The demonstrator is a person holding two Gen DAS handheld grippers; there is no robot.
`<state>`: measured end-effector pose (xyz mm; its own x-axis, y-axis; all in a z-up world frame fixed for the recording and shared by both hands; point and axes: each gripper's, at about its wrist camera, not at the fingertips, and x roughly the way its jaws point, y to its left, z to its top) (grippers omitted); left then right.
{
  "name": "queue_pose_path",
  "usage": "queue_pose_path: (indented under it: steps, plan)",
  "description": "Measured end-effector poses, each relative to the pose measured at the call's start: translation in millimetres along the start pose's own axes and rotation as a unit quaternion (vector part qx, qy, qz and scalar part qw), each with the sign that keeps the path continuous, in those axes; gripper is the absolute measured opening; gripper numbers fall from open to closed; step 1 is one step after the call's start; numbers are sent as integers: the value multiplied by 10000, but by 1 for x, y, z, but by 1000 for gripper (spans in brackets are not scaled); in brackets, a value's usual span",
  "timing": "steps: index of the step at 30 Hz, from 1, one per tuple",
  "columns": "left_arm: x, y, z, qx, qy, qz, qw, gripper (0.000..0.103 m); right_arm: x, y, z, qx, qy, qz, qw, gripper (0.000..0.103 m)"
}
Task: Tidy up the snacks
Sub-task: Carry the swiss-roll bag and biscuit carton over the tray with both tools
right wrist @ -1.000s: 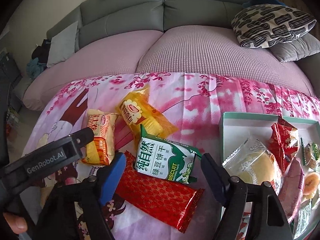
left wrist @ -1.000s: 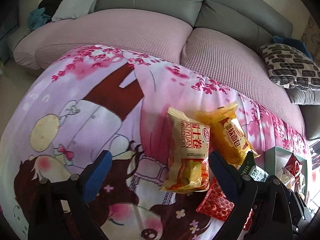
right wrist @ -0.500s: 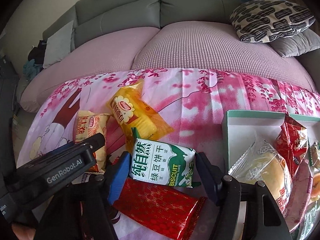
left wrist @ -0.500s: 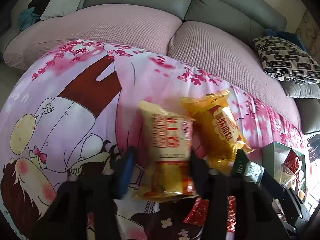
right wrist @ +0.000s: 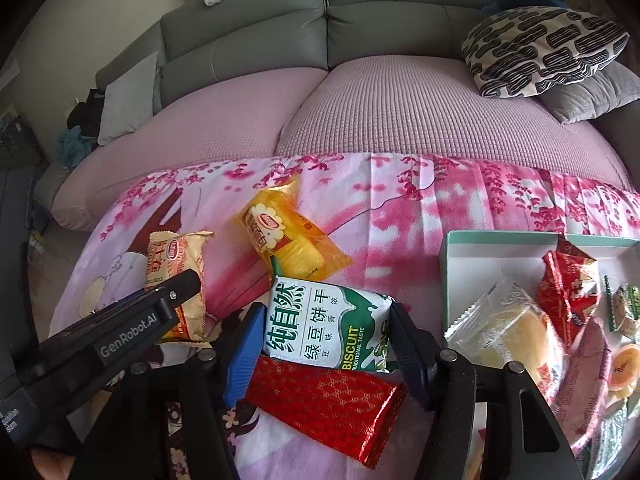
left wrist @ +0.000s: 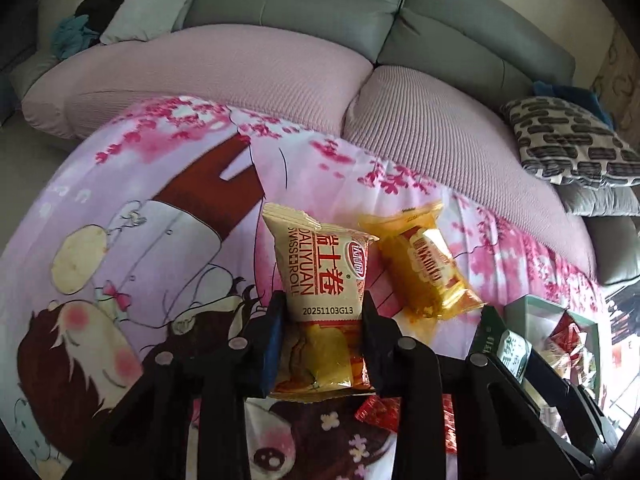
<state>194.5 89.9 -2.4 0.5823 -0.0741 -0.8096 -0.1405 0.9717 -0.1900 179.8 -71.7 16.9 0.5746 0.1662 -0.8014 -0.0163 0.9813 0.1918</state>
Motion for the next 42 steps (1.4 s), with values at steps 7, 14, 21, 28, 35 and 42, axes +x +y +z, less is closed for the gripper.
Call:
queue_pose_path:
  steps: [7, 14, 21, 28, 35, 42]
  plan:
    - [-31, -14, -11, 90, -34, -25, 10000, 36, -34, -4, -6, 33, -96, -9, 9999, 64]
    - [-48, -41, -32, 312, 15, -162, 9994, 36, -63, -29, -24, 221, -85, -303, 9993, 64]
    - [-59, -80, -49, 679, -15, -413, 9968, 36, -89, -60, -34, 494, -236, -475, 9974, 65]
    - [-67, -109, -61, 952, -15, -549, 9939, 36, -110, -96, -44, 792, -328, -608, 9945, 65]
    - [-71, -139, -74, 1202, -32, -695, 9903, 36, -121, -134, -51, 1174, -365, -728, 9897, 65]
    - [-76, -170, -90, 1533, -45, -893, 9841, 36, -138, -181, -59, 1665, -468, -986, 9800, 65]
